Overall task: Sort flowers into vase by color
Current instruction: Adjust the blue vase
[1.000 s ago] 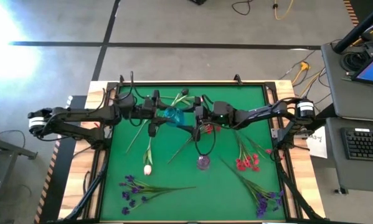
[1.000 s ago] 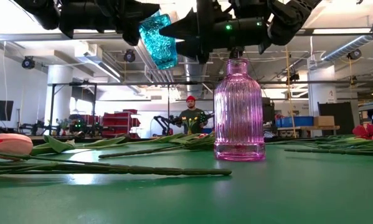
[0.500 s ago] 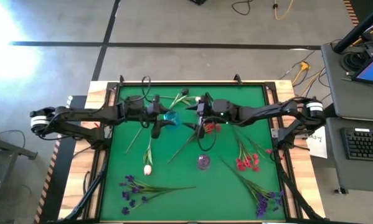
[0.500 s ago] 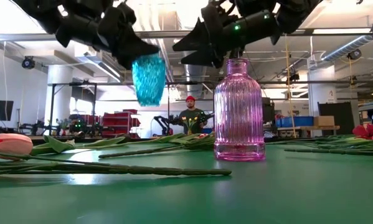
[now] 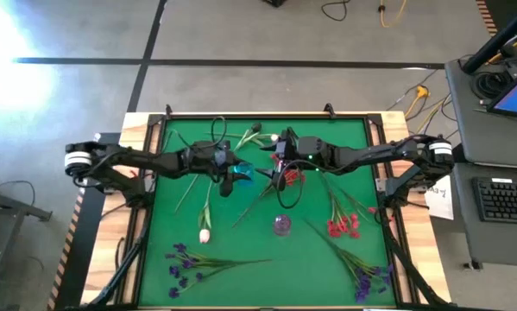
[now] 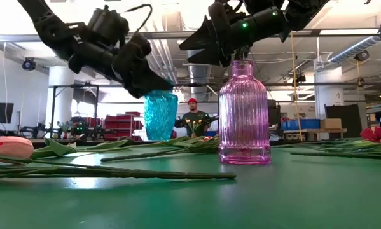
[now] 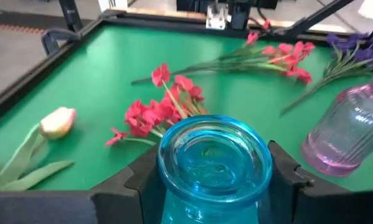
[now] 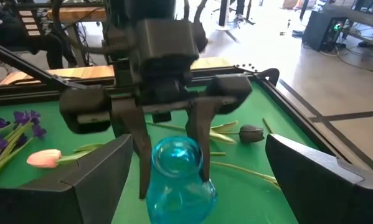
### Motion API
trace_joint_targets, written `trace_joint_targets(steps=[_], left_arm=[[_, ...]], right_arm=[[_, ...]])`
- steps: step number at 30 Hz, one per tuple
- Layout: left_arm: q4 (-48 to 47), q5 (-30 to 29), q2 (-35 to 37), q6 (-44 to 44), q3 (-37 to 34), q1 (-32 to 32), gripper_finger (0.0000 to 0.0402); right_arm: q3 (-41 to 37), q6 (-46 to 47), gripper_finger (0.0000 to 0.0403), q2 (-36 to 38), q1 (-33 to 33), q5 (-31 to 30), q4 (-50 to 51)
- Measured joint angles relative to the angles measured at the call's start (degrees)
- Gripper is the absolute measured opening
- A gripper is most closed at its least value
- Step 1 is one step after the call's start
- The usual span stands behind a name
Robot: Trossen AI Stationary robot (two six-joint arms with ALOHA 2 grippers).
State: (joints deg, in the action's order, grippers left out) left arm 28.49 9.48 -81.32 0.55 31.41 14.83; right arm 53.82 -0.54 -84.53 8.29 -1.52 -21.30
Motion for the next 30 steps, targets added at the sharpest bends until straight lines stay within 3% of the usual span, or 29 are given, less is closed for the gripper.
trace_joint_targets(steps=[10,20,30], left_arm=[[0.95,-0.1,-6.67,1.91,2.85,0.44,0.0171],[2.51,-0.1,-7.32,1.94,2.67,0.44,0.0173],[2.34,-2.92,-7.26,0.86,2.58,0.44,0.0238]], right_arm=[[0.0,0.11,0.0359,0.0,0.0,0.0,0.2],[0.0,0.11,0.0359,0.0,0.0,0.02,0.2],[-0.02,0.13,0.0359,0.0,0.0,0.02,0.55]])
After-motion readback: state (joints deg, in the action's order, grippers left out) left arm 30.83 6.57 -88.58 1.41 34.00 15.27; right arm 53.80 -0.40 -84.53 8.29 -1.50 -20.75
